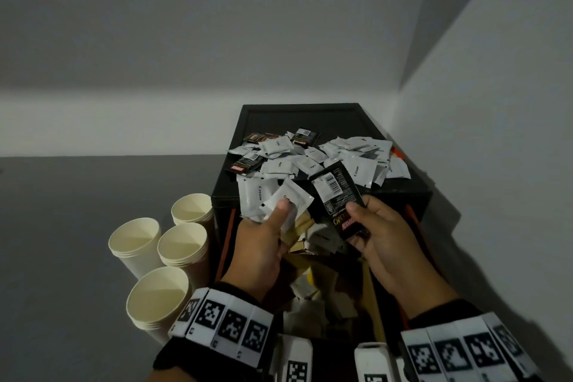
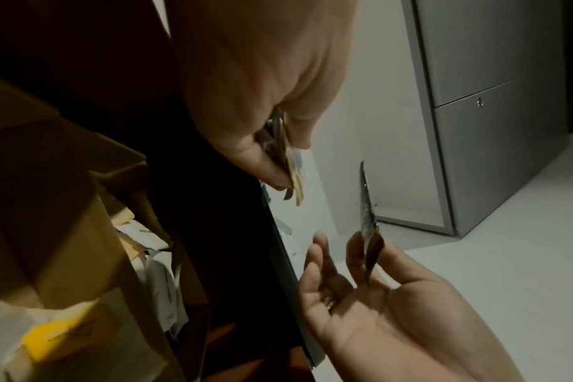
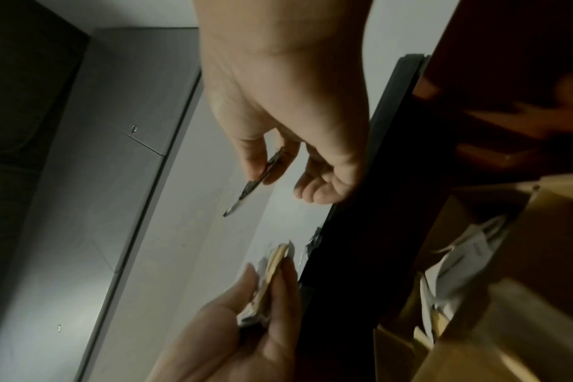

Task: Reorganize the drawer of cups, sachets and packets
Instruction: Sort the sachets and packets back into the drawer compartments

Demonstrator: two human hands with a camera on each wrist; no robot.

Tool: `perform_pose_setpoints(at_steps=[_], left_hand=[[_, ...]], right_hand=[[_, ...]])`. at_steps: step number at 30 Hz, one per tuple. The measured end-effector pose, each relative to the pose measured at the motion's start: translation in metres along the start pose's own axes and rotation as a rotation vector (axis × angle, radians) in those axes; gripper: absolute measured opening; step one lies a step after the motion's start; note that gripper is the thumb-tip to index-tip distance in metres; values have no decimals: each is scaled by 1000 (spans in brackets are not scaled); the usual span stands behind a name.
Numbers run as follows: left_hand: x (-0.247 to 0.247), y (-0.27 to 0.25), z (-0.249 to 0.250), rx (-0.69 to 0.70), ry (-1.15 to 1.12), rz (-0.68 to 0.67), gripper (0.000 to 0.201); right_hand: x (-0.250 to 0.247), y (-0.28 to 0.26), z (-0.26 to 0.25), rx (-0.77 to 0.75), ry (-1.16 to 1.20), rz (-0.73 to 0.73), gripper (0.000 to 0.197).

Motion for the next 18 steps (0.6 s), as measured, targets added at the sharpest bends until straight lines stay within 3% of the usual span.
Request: perform_pose_setpoints(at_steps=[2, 5, 8, 11, 18], left_hand=[[9, -7, 1, 14, -16, -96, 36], [22, -17, 0, -27, -35, -244, 32], [28, -21, -3, -85, -63, -322, 37], [30, -21, -3, -152, -80, -334, 44], [21, -16, -5, -158, -42, -223, 28]], right_hand=[[5, -2, 2, -14, -19, -14, 15], [9, -4, 6, -70, -151, 65, 14], [2, -3, 7, -106, -139, 185, 14], [-6, -2, 2, -138, -42, 248, 17], [-24, 1, -10, -100, 300, 239, 19]])
Point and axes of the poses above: each hand's wrist, its own y-axis towards the middle knuckle, its own x-axis out of the palm, z = x × y, the point moved 5 cm from there along y, towards the middle knuckle, and after that the axes turned 7 degrees about x, right-handed, at the moved point
